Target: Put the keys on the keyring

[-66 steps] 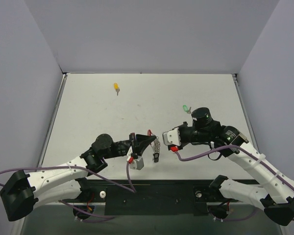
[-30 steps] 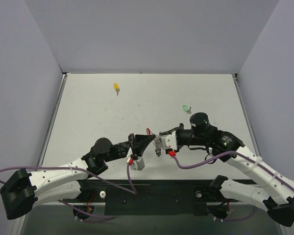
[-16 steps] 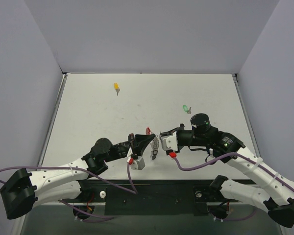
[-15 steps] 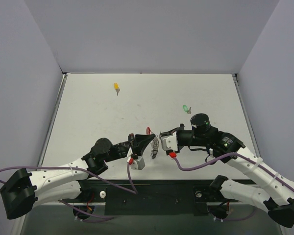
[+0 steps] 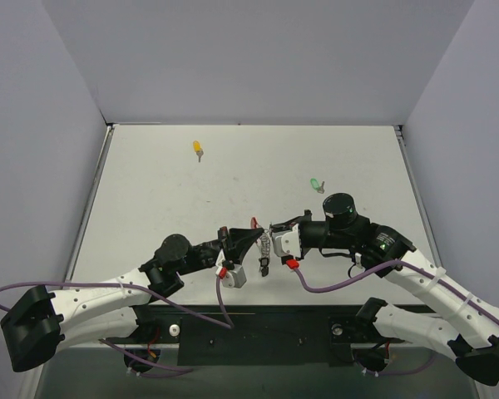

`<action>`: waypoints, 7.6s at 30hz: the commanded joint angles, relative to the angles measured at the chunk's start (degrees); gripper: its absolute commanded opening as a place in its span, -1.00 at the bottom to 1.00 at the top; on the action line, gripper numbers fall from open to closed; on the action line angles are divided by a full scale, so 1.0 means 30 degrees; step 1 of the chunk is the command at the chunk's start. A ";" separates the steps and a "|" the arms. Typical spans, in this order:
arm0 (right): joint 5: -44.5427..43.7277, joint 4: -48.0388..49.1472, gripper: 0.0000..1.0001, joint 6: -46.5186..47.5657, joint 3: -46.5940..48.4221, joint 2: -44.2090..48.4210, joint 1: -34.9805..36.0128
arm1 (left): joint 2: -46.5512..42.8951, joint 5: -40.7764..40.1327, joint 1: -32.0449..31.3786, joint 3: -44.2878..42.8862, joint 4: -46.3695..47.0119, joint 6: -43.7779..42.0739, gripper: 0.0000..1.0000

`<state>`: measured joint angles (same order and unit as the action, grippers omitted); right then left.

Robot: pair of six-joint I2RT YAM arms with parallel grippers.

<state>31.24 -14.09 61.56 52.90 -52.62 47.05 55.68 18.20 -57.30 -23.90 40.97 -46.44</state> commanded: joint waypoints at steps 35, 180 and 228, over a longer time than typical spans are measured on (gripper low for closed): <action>-0.0659 0.0858 -1.00 0.0369 -0.0262 0.0460 0.0401 | 0.0102 -0.0382 -0.0120 -0.0148 0.1958 0.0654 -1.00; 0.0366 0.0447 -1.00 0.0779 -0.0086 0.0196 0.0987 | 0.0336 -0.0499 -0.0149 -0.0178 0.2134 0.1299 -1.00; 0.1157 0.0213 -1.00 -0.0539 0.0149 -0.0126 0.0724 | 0.0161 0.1141 -0.0090 -0.0324 0.1490 0.1328 -1.00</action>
<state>31.11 -14.83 61.14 52.25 -52.36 48.90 57.08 18.37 -57.28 -23.83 40.86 -43.46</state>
